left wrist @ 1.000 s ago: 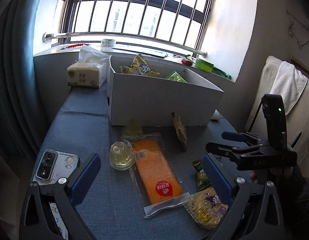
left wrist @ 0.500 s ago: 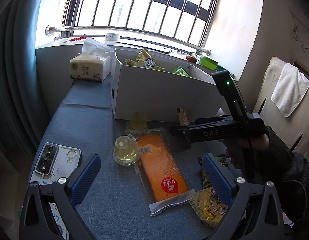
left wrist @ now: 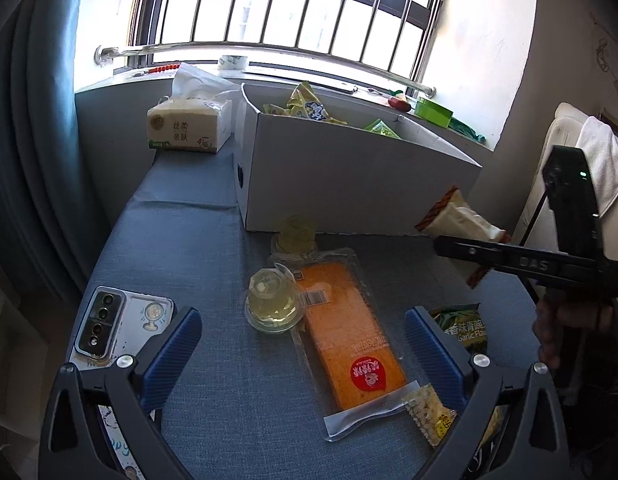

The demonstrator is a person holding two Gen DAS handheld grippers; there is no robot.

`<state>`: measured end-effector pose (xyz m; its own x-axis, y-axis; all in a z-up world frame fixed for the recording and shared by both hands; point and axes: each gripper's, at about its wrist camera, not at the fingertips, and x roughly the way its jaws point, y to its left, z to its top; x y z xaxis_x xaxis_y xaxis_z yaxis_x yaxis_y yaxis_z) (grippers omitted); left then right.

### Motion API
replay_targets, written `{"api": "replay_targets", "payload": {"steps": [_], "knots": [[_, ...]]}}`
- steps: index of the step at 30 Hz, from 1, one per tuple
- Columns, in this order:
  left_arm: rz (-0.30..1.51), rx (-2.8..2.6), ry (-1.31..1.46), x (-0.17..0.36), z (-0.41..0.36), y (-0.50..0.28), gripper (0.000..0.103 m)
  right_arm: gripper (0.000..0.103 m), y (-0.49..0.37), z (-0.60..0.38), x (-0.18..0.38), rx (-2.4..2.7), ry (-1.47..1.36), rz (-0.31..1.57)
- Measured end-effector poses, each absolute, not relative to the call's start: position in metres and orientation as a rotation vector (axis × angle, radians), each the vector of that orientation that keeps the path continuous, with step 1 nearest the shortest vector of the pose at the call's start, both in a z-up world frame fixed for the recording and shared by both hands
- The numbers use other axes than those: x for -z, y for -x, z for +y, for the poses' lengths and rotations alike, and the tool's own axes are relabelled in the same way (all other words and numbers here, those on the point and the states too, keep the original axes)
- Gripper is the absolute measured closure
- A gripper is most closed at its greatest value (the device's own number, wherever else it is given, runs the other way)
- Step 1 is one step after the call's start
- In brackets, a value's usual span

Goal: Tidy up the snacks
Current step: 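Grasp the long white bar bag with the right tool while the left tool grasps the clear jelly cup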

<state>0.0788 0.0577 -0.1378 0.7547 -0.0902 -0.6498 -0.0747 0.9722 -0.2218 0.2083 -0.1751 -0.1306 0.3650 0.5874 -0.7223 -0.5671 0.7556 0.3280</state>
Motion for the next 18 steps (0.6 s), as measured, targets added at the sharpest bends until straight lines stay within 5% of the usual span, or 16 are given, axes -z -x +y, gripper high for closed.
{"api": "replay_targets", "payload": {"steps": [9, 12, 13, 18], "knots": [[0.819, -0.026, 0.271, 0.166, 0.076, -0.121, 0.006, 0.084, -0.167, -0.217, 0.112, -0.710, -0.080, 0.857], [0.838, -0.011, 0.272, 0.176, 0.078, -0.129, 0.041, 0.084, -0.165, -0.224, 0.113, -0.717, -0.103, 0.862], [0.818, -0.016, 0.247, 0.175, 0.076, -0.128, 0.062, 0.084, -0.166, -0.224, 0.115, -0.717, -0.103, 0.865], [0.771, -0.013, 0.238, 0.167, 0.074, -0.117, 0.068, 0.084, -0.167, -0.222, 0.123, -0.712, -0.103, 0.883]]}}
